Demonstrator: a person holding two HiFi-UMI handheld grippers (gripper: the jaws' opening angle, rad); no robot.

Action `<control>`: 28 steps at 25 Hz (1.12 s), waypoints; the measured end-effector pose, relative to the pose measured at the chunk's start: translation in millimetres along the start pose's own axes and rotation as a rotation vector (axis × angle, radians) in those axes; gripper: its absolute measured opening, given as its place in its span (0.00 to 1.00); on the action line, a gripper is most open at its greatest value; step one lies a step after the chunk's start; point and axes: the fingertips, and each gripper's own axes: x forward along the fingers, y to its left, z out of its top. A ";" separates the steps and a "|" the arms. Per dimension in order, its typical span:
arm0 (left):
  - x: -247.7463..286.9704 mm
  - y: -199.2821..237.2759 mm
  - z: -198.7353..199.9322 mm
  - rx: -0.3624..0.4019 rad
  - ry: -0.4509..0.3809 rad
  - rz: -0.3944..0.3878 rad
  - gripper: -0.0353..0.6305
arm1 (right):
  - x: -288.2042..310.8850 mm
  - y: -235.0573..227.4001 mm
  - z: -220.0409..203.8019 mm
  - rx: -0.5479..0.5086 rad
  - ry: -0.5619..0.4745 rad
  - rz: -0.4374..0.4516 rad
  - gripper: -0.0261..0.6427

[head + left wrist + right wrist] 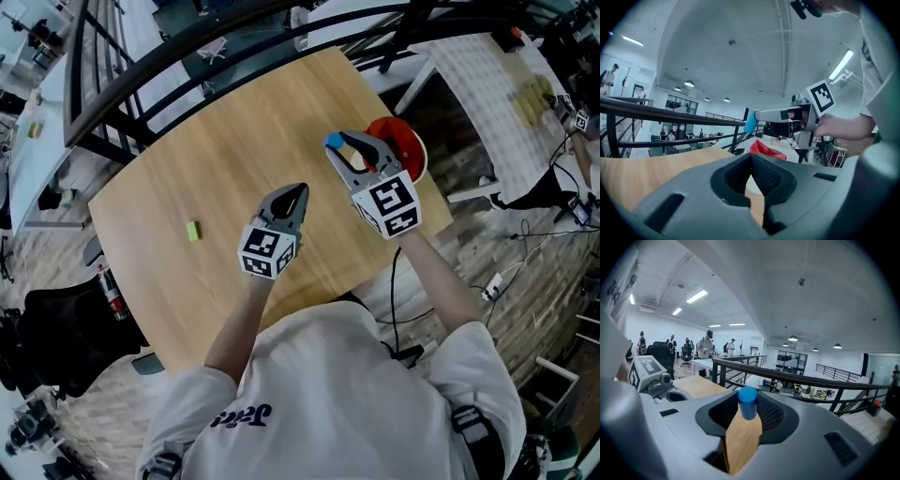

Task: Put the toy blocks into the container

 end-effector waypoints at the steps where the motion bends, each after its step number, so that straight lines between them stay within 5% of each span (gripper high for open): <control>1: 3.5 -6.3 0.6 0.012 0.002 -0.018 0.06 | -8.7 -2.5 -3.3 -0.014 0.014 0.006 0.24; 16: 26.3 -50.8 -5.1 0.040 0.033 -0.143 0.06 | -80.9 -51.0 -82.6 -0.215 0.421 0.107 0.24; 28: 24.1 -51.0 -14.6 0.038 0.053 -0.164 0.06 | -37.4 -103.3 -184.7 -0.081 0.705 0.160 0.24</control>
